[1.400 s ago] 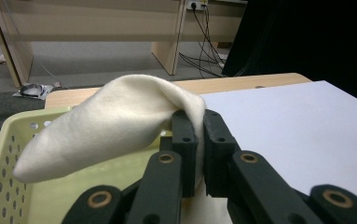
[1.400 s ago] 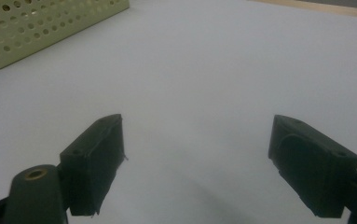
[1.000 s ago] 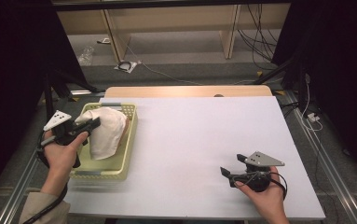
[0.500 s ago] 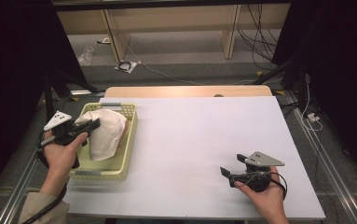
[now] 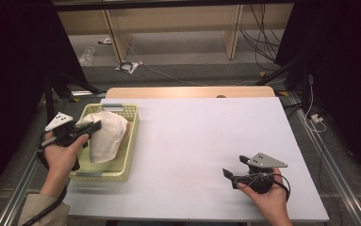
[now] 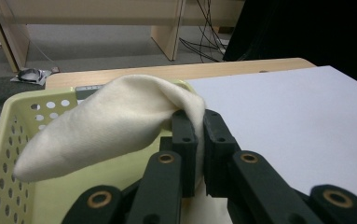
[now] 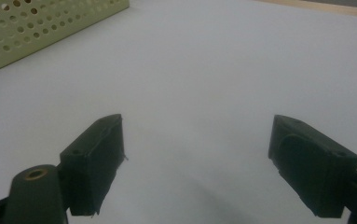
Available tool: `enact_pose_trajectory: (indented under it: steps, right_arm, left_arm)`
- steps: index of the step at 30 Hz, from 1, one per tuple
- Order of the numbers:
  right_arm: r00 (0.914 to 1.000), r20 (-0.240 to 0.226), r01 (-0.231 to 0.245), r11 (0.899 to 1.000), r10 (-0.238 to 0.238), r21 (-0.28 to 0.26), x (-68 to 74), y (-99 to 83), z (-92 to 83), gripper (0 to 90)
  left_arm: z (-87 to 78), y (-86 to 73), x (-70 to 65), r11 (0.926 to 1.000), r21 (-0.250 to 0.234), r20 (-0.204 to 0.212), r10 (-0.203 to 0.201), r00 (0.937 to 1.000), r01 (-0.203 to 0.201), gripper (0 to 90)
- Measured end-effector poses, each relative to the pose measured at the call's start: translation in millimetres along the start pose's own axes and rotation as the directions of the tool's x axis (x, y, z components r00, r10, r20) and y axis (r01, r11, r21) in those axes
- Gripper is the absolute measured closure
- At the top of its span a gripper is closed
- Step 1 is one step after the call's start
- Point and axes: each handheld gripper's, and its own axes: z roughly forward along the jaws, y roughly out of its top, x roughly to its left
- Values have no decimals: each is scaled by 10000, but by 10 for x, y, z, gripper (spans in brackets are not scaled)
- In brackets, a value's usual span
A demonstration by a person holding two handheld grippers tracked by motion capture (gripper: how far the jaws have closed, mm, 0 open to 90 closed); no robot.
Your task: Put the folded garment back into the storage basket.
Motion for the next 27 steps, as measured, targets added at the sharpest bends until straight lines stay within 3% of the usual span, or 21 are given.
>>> enact_pose_trajectory:
  steps: [27]
  right_arm:
    - [10000,2,36,10000,-36,-21,-1,1,-5,194]
  left_arm:
    - [40,-32,30,9992,390,46,33,10000,-35,844]
